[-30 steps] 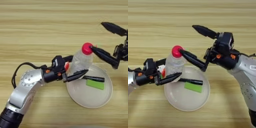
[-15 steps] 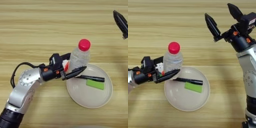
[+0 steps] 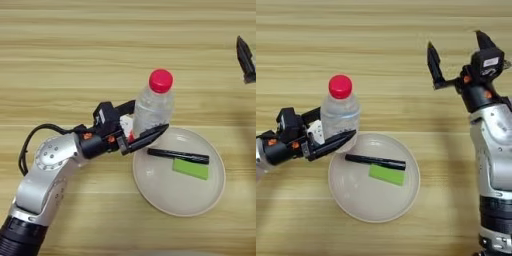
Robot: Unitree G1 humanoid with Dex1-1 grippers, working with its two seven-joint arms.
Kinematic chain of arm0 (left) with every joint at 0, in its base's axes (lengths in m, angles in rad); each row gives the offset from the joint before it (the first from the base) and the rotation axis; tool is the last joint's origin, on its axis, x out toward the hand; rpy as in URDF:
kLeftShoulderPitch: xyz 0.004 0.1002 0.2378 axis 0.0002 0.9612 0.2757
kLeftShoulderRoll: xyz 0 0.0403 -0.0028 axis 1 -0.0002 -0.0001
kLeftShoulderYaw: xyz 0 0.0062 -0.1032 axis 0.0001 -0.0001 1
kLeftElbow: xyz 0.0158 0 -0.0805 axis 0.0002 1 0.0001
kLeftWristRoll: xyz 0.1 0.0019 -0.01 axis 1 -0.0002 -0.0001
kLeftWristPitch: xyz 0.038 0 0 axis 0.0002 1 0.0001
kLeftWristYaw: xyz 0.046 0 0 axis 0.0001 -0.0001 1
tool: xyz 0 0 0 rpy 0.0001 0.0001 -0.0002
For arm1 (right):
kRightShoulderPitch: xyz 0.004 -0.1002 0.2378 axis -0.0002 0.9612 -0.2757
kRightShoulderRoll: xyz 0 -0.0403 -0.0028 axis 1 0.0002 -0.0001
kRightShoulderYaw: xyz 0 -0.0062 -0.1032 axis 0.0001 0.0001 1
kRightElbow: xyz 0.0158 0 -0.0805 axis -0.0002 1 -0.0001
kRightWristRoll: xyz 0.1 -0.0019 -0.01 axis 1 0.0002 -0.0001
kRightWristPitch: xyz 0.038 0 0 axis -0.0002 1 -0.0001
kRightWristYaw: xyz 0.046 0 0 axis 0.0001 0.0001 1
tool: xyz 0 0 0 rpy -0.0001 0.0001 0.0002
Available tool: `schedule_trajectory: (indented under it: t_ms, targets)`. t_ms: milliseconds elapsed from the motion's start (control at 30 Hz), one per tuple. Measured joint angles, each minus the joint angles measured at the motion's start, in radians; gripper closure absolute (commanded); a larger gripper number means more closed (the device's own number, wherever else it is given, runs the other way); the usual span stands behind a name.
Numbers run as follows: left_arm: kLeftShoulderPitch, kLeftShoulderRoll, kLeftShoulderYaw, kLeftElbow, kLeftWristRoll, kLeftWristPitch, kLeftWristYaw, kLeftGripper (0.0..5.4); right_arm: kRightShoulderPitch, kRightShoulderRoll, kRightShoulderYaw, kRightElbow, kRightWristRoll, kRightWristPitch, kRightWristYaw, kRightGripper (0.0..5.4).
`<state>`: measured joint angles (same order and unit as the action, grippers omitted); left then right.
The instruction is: Move the objects on the table
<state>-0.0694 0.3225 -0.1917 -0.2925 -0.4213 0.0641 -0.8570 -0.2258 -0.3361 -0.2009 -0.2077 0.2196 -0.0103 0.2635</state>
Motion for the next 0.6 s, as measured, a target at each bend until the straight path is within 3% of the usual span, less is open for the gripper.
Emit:
schedule_trajectory:
  t_ms: [233, 433, 600]
  targets:
    - [-0.001, -0.036, 0.054, 0.000, -0.004, -0.002, 0.071, 2.33, 0.041, 0.026, 0.017, 0.101, -0.115, -0.123, -0.059, 0.00]
    - [-0.002, -0.061, 0.100, 0.008, 0.014, -0.005, 0.168, 2.36, 0.048, 0.036, 0.014, 0.174, -0.134, -0.184, -0.084, 0.00]
    - [-0.023, -0.088, 0.157, 0.080, 0.042, -0.019, 0.263, 2.36, 0.047, 0.038, 0.015, 0.203, -0.141, -0.218, -0.096, 0.00]
